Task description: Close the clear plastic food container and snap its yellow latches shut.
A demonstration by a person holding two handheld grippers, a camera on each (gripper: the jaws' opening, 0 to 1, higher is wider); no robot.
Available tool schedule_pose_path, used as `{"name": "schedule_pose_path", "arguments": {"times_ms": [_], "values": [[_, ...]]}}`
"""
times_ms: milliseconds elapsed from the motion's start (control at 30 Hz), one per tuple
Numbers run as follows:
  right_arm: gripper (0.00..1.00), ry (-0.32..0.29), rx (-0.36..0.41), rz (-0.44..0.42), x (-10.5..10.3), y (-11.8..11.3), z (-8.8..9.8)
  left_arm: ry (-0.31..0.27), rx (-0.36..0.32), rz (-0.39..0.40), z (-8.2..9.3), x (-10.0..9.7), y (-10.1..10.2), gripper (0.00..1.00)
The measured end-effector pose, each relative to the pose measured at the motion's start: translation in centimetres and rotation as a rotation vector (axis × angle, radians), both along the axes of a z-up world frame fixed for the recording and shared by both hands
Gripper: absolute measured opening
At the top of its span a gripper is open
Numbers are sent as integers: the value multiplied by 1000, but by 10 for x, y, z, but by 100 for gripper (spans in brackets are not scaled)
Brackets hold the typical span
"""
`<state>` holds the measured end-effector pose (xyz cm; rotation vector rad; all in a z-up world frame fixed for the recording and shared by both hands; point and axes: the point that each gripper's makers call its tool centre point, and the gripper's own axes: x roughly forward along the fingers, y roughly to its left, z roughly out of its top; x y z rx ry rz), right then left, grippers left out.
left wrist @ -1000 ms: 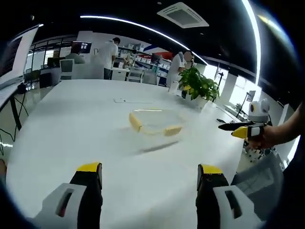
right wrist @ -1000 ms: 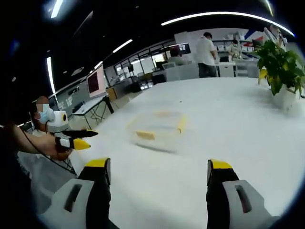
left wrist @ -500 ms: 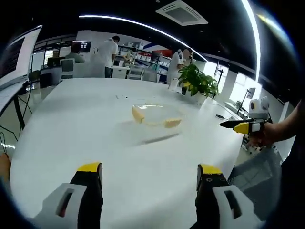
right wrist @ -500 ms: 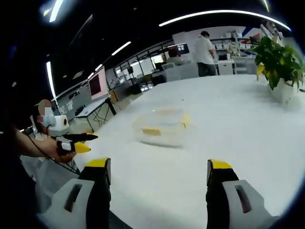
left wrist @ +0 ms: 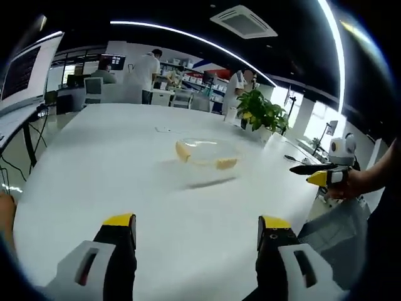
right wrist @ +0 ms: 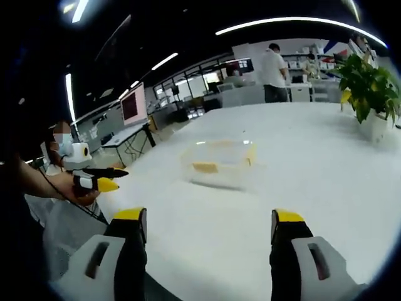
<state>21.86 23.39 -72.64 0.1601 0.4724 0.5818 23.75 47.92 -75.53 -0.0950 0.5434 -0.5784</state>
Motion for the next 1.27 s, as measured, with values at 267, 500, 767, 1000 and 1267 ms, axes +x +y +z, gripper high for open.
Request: {"name": "schedule_pose_path", "arguments": {"times_ms": [267, 500, 767, 1000, 1267], "values": [[82, -9, -19, -2, -1, -2, -2, -11, -5, -15, 1, -1, -2, 76], [82, 1, -18, 3, -1, -1, -4, -11, -5, -15, 1, 0, -2, 76], [82, 12, -25, -2, 0, -3, -7, 1, -17, -11, 0, 0, -2, 76], [81, 16, -33, 8, -3, 1, -8, 5, -16, -19, -1, -1, -3, 76], [81, 29, -39, 17, -5, 2, -11, 16, -11, -24, -3, -3, -3, 75]]}}
